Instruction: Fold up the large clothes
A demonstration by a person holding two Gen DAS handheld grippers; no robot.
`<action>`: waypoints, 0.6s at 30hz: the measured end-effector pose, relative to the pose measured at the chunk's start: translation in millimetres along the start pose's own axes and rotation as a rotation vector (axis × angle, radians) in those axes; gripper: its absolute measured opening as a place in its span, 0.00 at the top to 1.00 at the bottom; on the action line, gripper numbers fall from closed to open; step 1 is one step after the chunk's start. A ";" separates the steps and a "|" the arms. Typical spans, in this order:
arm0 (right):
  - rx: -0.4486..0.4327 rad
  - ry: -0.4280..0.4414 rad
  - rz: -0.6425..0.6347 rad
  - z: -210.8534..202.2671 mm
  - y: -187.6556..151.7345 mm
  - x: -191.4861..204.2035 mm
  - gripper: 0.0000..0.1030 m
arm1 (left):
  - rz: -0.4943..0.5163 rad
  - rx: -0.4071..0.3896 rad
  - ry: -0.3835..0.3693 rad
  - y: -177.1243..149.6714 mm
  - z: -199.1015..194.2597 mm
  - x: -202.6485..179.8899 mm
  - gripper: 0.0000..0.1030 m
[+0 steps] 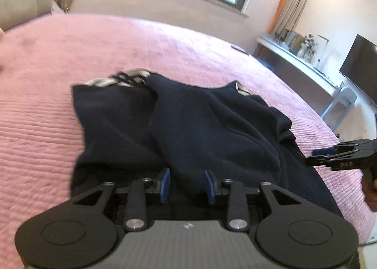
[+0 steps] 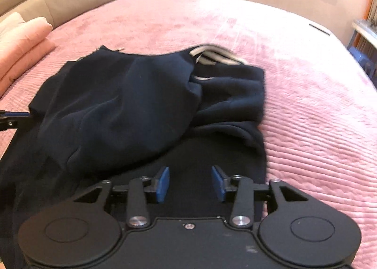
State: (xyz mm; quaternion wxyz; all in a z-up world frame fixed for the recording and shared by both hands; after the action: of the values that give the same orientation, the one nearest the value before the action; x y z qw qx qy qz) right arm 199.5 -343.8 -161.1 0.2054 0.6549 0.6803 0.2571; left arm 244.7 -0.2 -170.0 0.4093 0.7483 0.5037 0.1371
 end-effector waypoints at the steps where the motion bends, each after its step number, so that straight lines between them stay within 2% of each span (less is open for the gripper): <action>1: -0.013 0.003 0.004 -13.9 -8.1 -1.5 0.47 | 0.007 -0.014 0.017 -6.1 -13.6 -3.0 0.56; 3: -0.033 -0.012 0.020 -44.7 -27.5 -1.6 0.47 | 0.008 -0.030 0.051 -18.8 -43.2 -10.7 0.48; 4: -0.037 -0.032 0.021 -67.1 -37.4 2.3 0.44 | 0.008 -0.033 0.069 -25.0 -56.9 -15.6 0.48; 5: -0.042 -0.060 0.019 -84.9 -50.6 3.5 0.38 | 0.010 -0.030 0.087 -32.0 -72.4 -20.3 0.48; 6: -0.044 -0.085 0.013 -99.5 -60.5 5.2 0.26 | 0.018 -0.016 0.106 -38.3 -87.9 -26.0 0.47; 8: -0.033 -0.128 0.009 -131.3 -84.5 6.3 0.26 | 0.037 0.023 0.154 -50.0 -118.2 -36.4 0.43; 10: -0.007 -0.141 0.025 -156.0 -105.9 3.3 0.26 | 0.026 0.086 0.178 -60.4 -142.9 -42.0 0.28; 11: 0.007 -0.135 0.039 -165.1 -116.3 0.2 0.26 | 0.029 0.110 0.183 -65.4 -152.0 -43.9 0.27; 13: 0.023 -0.132 0.073 -175.0 -136.0 -8.1 0.25 | 0.031 0.101 0.198 -80.1 -172.2 -45.4 0.27; 15: 0.049 -0.112 0.131 -171.3 -154.2 -18.7 0.25 | -0.011 0.093 0.203 -94.6 -181.7 -40.0 0.27; 18: 0.110 -0.037 0.271 -157.9 -181.0 -31.6 0.25 | -0.154 0.093 0.182 -126.1 -184.2 -21.4 0.27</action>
State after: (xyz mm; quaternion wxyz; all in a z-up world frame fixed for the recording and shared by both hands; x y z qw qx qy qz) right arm -38.2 -389.9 -151.2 0.1449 0.7556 0.5949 0.2326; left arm 40.3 88.6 -144.6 0.3358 0.7101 0.6007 0.1490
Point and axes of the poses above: each gripper's, at about its wrist camera, not at the fingertips, and z roughly the way its jaws point, x to its left, y to its top, the point moved 1 cm from there along z, roughly the way its jaws point, and after that the axes turned 4 degrees about z, right-handed, at the moved point
